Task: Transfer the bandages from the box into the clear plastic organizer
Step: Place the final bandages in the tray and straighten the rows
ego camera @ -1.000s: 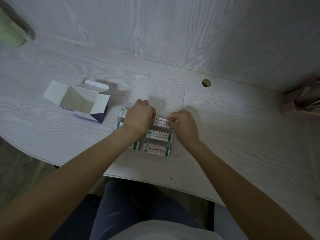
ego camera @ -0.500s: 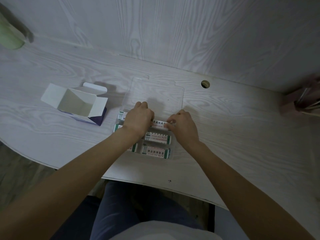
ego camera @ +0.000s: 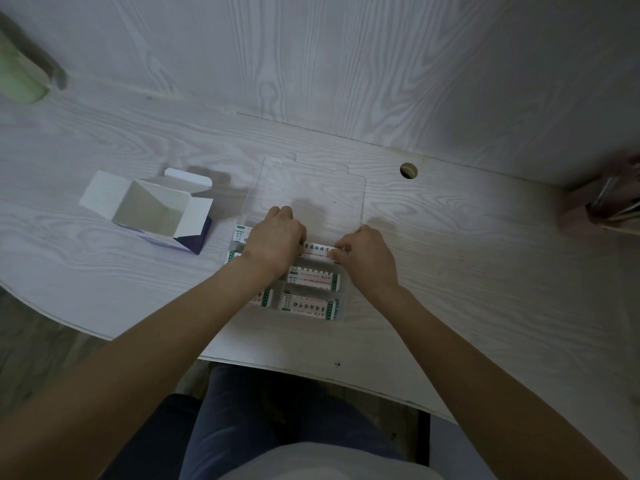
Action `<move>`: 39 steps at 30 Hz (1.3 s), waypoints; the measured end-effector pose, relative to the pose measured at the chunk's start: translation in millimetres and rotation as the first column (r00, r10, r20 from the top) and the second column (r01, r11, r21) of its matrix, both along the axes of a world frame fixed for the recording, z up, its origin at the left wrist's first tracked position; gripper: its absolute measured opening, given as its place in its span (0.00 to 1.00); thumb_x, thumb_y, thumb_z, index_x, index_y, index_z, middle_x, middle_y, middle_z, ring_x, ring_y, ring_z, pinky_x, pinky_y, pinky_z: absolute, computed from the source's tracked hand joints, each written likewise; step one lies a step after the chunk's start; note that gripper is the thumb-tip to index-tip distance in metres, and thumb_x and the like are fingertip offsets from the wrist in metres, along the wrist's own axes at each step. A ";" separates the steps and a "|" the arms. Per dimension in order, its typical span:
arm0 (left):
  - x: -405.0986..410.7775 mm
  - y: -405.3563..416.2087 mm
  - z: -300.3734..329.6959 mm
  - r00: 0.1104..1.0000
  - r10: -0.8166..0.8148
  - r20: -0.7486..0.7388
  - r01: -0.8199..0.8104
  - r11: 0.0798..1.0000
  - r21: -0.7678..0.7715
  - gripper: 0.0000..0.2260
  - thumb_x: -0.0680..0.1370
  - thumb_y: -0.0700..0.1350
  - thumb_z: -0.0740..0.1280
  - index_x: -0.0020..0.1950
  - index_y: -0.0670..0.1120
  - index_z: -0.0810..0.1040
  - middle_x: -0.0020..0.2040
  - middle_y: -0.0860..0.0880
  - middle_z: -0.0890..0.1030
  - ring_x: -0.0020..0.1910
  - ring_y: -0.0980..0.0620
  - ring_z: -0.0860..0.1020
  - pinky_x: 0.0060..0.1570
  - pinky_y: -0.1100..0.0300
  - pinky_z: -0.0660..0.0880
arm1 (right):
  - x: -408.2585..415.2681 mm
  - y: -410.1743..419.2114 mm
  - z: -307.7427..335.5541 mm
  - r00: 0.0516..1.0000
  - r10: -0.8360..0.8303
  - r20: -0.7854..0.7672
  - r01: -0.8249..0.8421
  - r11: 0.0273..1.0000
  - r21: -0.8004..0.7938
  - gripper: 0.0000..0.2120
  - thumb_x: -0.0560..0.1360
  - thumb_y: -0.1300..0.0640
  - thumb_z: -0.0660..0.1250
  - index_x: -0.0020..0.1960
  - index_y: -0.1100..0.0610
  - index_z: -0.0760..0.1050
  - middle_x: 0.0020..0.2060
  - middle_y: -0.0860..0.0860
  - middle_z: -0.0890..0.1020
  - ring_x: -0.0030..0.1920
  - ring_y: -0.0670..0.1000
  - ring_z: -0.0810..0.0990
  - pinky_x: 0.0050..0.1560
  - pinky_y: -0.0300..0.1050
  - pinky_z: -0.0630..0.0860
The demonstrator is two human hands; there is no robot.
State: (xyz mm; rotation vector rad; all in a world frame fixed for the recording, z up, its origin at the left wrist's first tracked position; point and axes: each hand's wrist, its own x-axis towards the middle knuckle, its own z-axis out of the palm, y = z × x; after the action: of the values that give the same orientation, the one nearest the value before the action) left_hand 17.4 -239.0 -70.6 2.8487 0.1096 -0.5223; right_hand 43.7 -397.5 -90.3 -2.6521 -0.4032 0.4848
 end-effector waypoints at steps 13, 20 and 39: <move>3.9 14.6 6.9 0.989 0.092 0.118 -0.089 0.996 -0.031 0.18 0.80 0.45 0.62 0.69 0.44 0.67 0.69 0.44 0.65 0.66 0.44 0.65 0.61 0.52 0.67 | 52.2 2.9 -3.3 0.847 -0.393 -0.359 0.479 0.856 0.193 0.18 0.77 0.57 0.66 0.63 0.66 0.73 0.54 0.57 0.79 0.56 0.57 0.78 0.52 0.45 0.73; 14.1 35.5 18.7 0.957 0.273 0.094 -0.263 0.959 -0.110 0.22 0.79 0.42 0.62 0.72 0.41 0.62 0.70 0.40 0.64 0.67 0.41 0.65 0.64 0.50 0.66 | 56.4 3.5 -14.3 0.701 -0.469 -0.538 0.683 0.660 0.314 0.10 0.75 0.72 0.61 0.48 0.60 0.75 0.36 0.52 0.76 0.33 0.47 0.75 0.25 0.34 0.71; 2.9 70.0 60.1 0.903 0.276 0.329 -0.194 0.946 -0.261 0.13 0.79 0.42 0.63 0.64 0.42 0.72 0.61 0.42 0.73 0.55 0.43 0.74 0.52 0.53 0.71 | 20.2 -8.6 29.4 0.958 -0.185 -0.220 0.279 0.781 0.558 0.25 0.73 0.75 0.58 0.61 0.52 0.71 0.51 0.49 0.78 0.53 0.47 0.75 0.50 0.38 0.71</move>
State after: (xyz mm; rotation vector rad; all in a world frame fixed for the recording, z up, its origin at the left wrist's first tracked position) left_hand 20.3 -169.0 -10.5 2.6072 0.3056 0.0451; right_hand 63.9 -406.2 -61.0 -2.0066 -0.1348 0.4006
